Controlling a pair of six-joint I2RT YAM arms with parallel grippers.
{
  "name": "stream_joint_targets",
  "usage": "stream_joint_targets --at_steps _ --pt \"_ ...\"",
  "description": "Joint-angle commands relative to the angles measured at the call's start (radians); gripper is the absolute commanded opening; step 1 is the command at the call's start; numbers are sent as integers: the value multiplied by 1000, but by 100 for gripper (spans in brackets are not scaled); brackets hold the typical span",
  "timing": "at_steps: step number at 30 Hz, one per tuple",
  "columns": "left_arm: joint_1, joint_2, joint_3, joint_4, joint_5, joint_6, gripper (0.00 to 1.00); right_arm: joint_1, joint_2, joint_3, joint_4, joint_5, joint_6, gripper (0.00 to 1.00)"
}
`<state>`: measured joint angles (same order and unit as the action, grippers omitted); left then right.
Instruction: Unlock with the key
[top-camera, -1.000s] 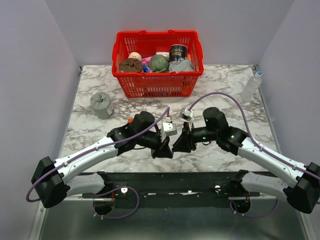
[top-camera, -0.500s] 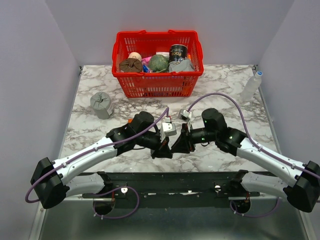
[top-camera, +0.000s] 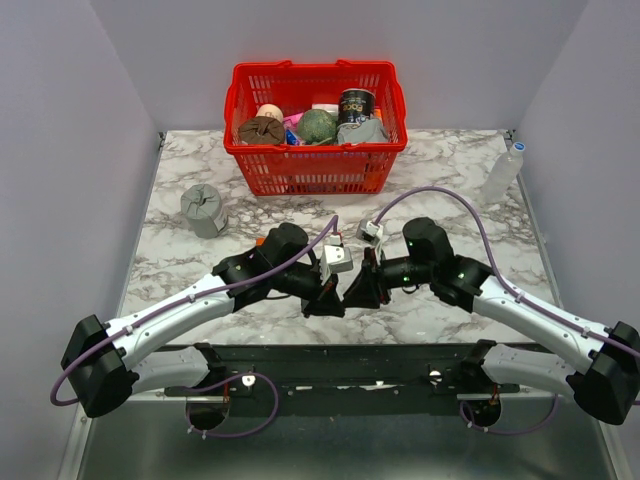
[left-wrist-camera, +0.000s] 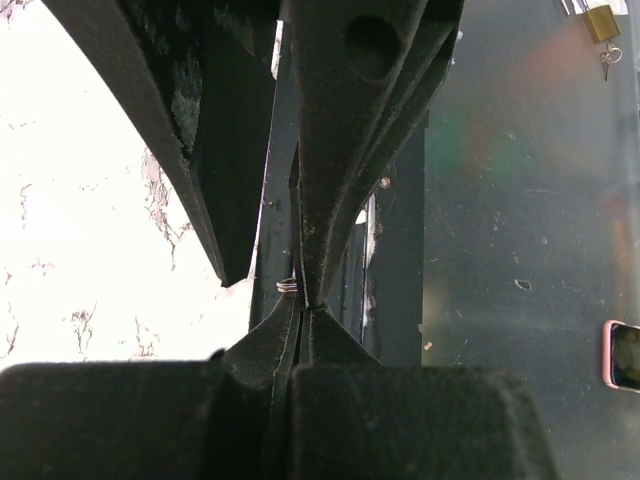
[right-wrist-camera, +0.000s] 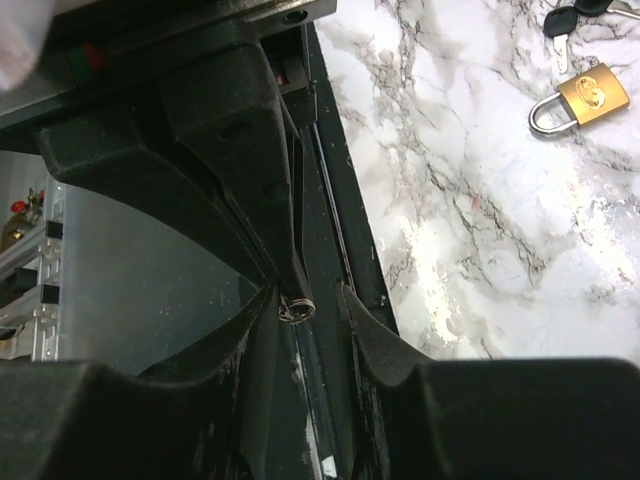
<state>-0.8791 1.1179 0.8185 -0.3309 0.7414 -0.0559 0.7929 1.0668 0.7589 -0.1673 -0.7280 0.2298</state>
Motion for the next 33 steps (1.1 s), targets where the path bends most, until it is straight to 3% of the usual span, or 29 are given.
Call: stream_joint_targets --at_steps 1,5,8,13,18,19,21,22,25,28,33 --pt "-3 -18 -7 3 6 13 0 8 5 -16 -5 -36 -15 38" --pt "-3 -18 -7 3 3 13 0 8 7 -16 -3 -42 -17 36" --pt "-3 -20 -7 3 3 14 0 8 7 -16 2 -50 -15 27" --pt "-3 -41 -8 30 -23 -7 0 8 10 -35 74 -102 17 1" --pt "-1 -101 -33 92 -74 -55 2 8 -19 -81 208 -88 100 1" --pt "-1 -121 -35 90 -89 -56 20 8 -27 -84 216 -73 109 1" --pt "-1 -142 -45 89 -141 -62 41 8 -51 -90 233 -30 124 1" --pt "-1 -165 -48 87 -154 -65 61 6 -63 -96 239 -16 129 1" --pt "0 -217 -68 90 -191 -91 83 6 -103 -107 258 53 146 1" --pt "2 -277 -100 118 -220 -143 90 5 -143 -115 282 116 166 1" --pt "2 -394 -194 229 -322 -269 92 5 -186 -165 409 182 256 1"
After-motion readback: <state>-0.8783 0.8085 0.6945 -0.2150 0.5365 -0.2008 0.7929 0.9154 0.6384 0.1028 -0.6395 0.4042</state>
